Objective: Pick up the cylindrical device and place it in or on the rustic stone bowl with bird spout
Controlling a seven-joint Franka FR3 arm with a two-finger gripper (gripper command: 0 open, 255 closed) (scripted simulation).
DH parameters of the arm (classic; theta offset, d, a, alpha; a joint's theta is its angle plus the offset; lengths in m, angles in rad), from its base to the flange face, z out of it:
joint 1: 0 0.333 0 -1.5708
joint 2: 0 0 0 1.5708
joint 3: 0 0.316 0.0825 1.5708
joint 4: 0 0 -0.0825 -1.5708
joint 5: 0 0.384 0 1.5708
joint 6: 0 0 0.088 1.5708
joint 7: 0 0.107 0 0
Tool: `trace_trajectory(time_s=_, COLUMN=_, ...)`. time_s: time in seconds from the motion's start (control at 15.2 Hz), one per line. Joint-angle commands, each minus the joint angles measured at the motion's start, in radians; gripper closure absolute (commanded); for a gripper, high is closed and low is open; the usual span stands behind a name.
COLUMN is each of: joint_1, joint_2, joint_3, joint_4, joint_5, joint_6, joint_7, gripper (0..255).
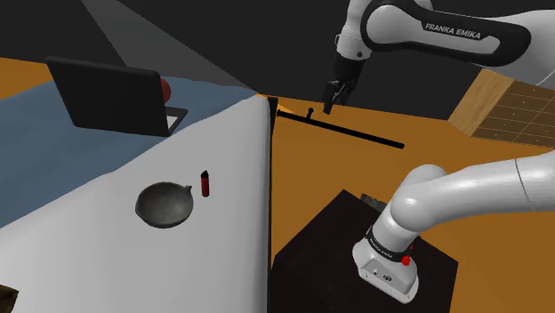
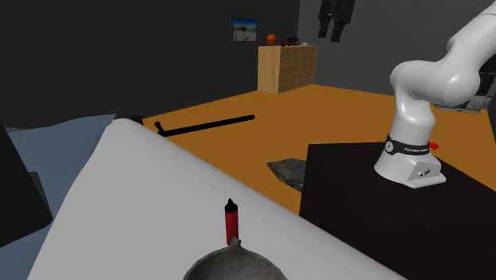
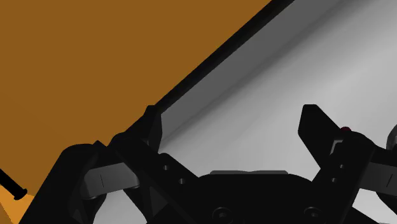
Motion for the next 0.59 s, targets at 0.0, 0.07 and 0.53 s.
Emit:
trace_trajectory(time_s=0.0, joint_1=0.000, joint_2=0.000, joint_3=0.000, joint_4=0.000, joint_5=0.000, joint_6=0.000, joint_7=0.000, gripper=0)
trace_trajectory(time_s=0.07, joint_1=0.003, joint_2=0.017, joint_3=0.013, joint_4=-0.009, joint_5=0.010, joint_6=0.024, joint_7=0.020, gripper=0)
trace_trajectory(time_s=0.53, joint_1=0.025, joint_2=0.172, joint_3=0.103, joint_4=-0.039, joint_5=0.068, joint_6=0.197, joint_7=0.155, gripper=0)
